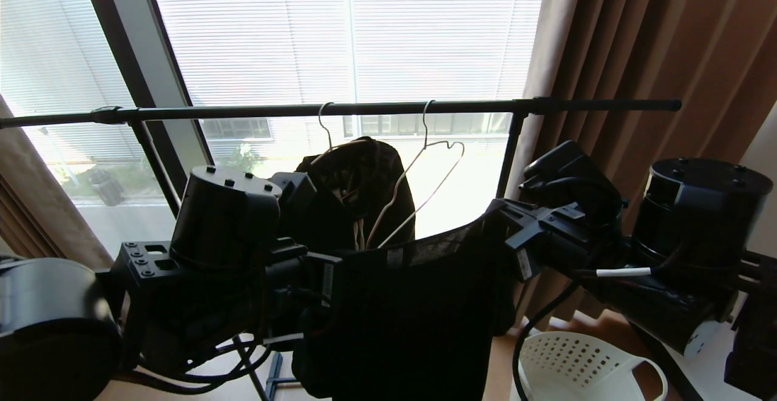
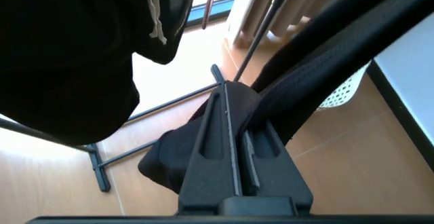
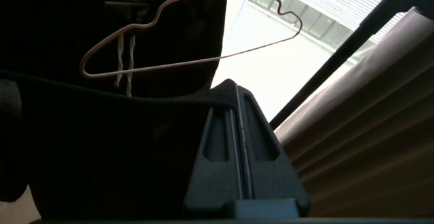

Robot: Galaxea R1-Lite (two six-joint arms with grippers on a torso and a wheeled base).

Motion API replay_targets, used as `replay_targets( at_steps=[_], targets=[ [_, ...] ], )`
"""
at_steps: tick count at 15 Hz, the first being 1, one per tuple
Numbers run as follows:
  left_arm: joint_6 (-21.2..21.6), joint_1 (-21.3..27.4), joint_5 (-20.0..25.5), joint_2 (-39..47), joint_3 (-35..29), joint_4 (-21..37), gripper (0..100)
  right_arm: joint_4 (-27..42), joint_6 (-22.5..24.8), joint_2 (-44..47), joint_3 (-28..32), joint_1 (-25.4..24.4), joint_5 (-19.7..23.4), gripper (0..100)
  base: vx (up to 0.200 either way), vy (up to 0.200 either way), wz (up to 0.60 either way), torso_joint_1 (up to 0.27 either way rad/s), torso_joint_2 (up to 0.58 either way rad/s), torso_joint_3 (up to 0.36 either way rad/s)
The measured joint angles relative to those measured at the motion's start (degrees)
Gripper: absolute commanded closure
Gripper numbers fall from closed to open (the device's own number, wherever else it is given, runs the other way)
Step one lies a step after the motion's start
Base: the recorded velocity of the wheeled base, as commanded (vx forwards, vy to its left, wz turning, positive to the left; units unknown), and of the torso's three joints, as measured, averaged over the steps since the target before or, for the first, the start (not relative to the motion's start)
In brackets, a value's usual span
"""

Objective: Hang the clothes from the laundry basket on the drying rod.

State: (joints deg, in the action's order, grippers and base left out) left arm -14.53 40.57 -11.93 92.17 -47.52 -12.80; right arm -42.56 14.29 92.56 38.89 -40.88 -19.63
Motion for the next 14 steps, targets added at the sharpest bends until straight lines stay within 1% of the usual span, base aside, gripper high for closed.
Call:
replay_targets(
  at_steps=[3, 4, 7, 10, 11, 12, 14],
  targets=[
    [0.74, -0.57, 0.45, 0.02, -4.40, 7.25, 100, -0.24, -0.01, -0.09, -0.33, -1.68, -0.07, 100, 0.000, 0.000, 0.00, 0.000, 0.00, 0.000],
    [0.94, -0.61, 0.45, 0.07, -5.42, 7.94, 100, -0.24, -0.04, -0.10, -0.41, -1.99, -0.11, 100, 0.000, 0.000, 0.00, 0.000, 0.00, 0.000],
    [1.54, -0.77, 1.07, 0.29, -6.78, 8.31, 100, -0.27, 0.02, -0.32, -1.07, -2.21, -0.35, 100, 0.000, 0.000, 0.00, 0.000, 0.00, 0.000],
    [2.82, -0.99, 2.96, 0.49, -6.97, 8.29, 100, -0.17, 0.55, -0.72, -1.73, -2.26, -0.40, 100, 0.000, 0.000, 0.00, 0.000, 0.00, 0.000],
    [5.03, -1.63, 3.64, 0.60, -7.11, 8.20, 100, -0.20, 2.22, -0.98, -2.45, -2.28, -0.40, 100, 0.000, 0.000, 0.00, 0.000, 0.00, 0.000],
    [6.39, -2.34, 4.94, 0.68, -7.63, 8.09, 100, -0.13, 3.69, -1.24, -3.36, -2.36, -0.40, 100, 0.000, 0.000, 0.00, 0.000, 0.00, 0.000],
    [7.12, -3.30, 6.33, 0.96, -10.19, 8.84, 100, -0.13, 4.78, -1.85, -4.99, -3.45, -0.22, 100, 0.000, 0.000, 0.00, 0.000, 0.00, 0.000]
  ],
)
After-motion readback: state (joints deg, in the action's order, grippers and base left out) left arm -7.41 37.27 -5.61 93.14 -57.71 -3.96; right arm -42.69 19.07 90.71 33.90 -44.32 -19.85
